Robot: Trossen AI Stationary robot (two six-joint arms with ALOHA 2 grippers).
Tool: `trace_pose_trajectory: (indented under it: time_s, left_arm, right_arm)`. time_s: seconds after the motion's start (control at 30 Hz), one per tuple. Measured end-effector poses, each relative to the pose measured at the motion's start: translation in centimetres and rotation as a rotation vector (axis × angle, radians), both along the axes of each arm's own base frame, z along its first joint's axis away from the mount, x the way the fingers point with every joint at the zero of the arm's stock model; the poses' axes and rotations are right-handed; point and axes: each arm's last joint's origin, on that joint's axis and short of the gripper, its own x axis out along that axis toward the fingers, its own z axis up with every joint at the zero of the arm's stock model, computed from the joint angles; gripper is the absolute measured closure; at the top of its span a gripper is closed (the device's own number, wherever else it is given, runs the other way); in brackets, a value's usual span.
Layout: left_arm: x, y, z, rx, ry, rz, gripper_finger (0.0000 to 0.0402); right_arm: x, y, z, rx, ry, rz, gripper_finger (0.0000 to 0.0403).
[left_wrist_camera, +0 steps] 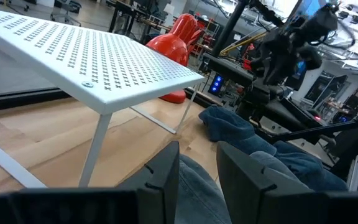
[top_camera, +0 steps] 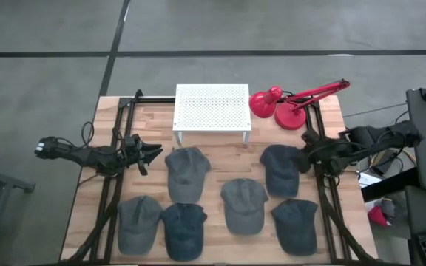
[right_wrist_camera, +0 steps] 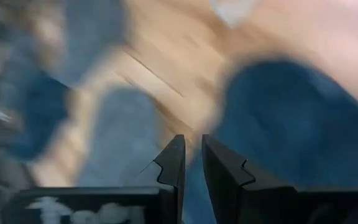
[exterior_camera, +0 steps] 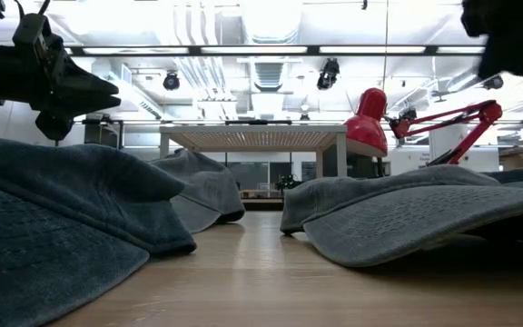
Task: Pick & Place hat
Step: Put the top blue cap on the shelf
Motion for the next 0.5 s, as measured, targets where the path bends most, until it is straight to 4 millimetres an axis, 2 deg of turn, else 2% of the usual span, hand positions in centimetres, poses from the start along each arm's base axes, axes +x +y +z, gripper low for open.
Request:
trace_pose_trajectory:
  time_s: [0.1, 0.2, 0.37, 0.5]
  left_arm:
    - [0.0, 0.0, 0.0, 0.0, -0.001, 0.0, 0.0293]
    - [0.0, 0.0, 0.0, 0.0, -0.001, -0.001, 0.0293]
    - [0.0, 0.0, 0.0, -0.001, -0.002, 0.0, 0.0293]
    - [0.0, 0.0, 0.1, -0.001, -0.004, 0.0, 0.0293]
  right_arm:
    - [0.6, 0.4, 0.3, 0.044, 0.251, -0.053, 0.0351]
    - [1.5, 0.7, 0.5, 0.028, 0.402, -0.082, 0.0351]
    - [3.5, 1.2, 0.2, -0.01, 0.484, -0.055, 0.0351]
    - [4.2, 1.4, -0.3, -0.005, 0.513, -0.09, 0.0345]
